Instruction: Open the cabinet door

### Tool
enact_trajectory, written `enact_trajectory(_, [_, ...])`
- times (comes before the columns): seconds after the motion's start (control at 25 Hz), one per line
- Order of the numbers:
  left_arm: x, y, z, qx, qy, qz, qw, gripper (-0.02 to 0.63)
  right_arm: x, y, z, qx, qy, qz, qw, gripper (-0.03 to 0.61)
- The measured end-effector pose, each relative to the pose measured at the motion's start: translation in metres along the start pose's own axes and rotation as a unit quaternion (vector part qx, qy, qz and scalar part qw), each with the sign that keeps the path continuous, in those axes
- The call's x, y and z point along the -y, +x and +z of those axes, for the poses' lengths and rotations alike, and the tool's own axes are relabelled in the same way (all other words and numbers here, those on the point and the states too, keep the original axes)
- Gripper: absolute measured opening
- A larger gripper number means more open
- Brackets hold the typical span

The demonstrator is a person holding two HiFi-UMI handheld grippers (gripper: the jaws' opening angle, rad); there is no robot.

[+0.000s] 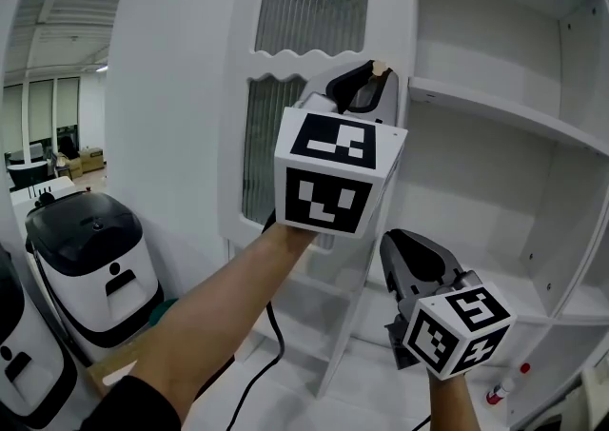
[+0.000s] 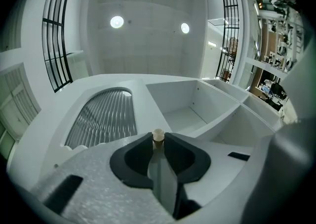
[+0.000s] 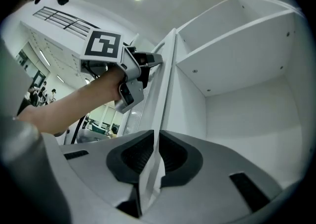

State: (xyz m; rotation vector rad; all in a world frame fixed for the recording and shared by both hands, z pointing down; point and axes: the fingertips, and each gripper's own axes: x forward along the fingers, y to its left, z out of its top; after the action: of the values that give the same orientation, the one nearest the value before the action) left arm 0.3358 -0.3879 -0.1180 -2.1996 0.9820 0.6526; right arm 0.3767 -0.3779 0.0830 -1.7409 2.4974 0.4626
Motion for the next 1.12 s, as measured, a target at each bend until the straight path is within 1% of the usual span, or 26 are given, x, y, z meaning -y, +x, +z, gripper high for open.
enact_trajectory(0.08, [0.0,-0.003,0.002,0.002,-0.004,0.002,1.0,0.075,-0.004,-0.002,-0.01,-0.008,0.015,0.013,1.0,0.025])
enact_trajectory(0.2, [-0.002,-0.007,0.002,0.002,-0.008,0.004,1.0,0.075,-0.01,-0.005,-0.024,-0.018,0.017,0.02,1.0,0.025])
enact_trajectory(0.44, [-0.004,-0.012,0.006,-0.002,-0.017,0.008,0.9998,0.075,-0.021,-0.01,-0.047,-0.032,0.039,0.042,0.998,0.028])
enact_trajectory(0.48, [-0.004,-0.013,0.007,-0.003,-0.016,0.009,0.9998,0.075,-0.025,-0.01,-0.051,-0.036,0.042,0.05,0.997,0.034])
enact_trajectory(0.56, [-0.004,-0.014,0.009,-0.006,-0.015,0.008,0.9998,0.075,-0.033,-0.009,-0.057,-0.043,0.049,0.068,0.996,0.112])
enact_trajectory(0.6, [-0.004,-0.014,0.01,-0.007,-0.015,0.007,0.9998,0.075,-0.035,-0.009,-0.06,-0.046,0.052,0.072,0.995,0.12])
enact_trajectory(0.76, [-0.005,-0.018,0.012,-0.012,-0.02,0.004,0.9997,0.076,-0.041,-0.005,-0.073,-0.06,0.06,0.076,0.993,0.12])
enact_trajectory(1.0, [-0.006,-0.018,0.012,-0.024,-0.023,0.001,0.9994,0.077,-0.045,0.001,-0.086,-0.071,0.094,0.093,0.989,0.119])
enact_trajectory(1.12, [-0.006,-0.018,0.012,-0.034,-0.031,-0.007,0.9989,0.077,-0.045,0.0,-0.087,-0.068,0.095,0.088,0.989,0.087])
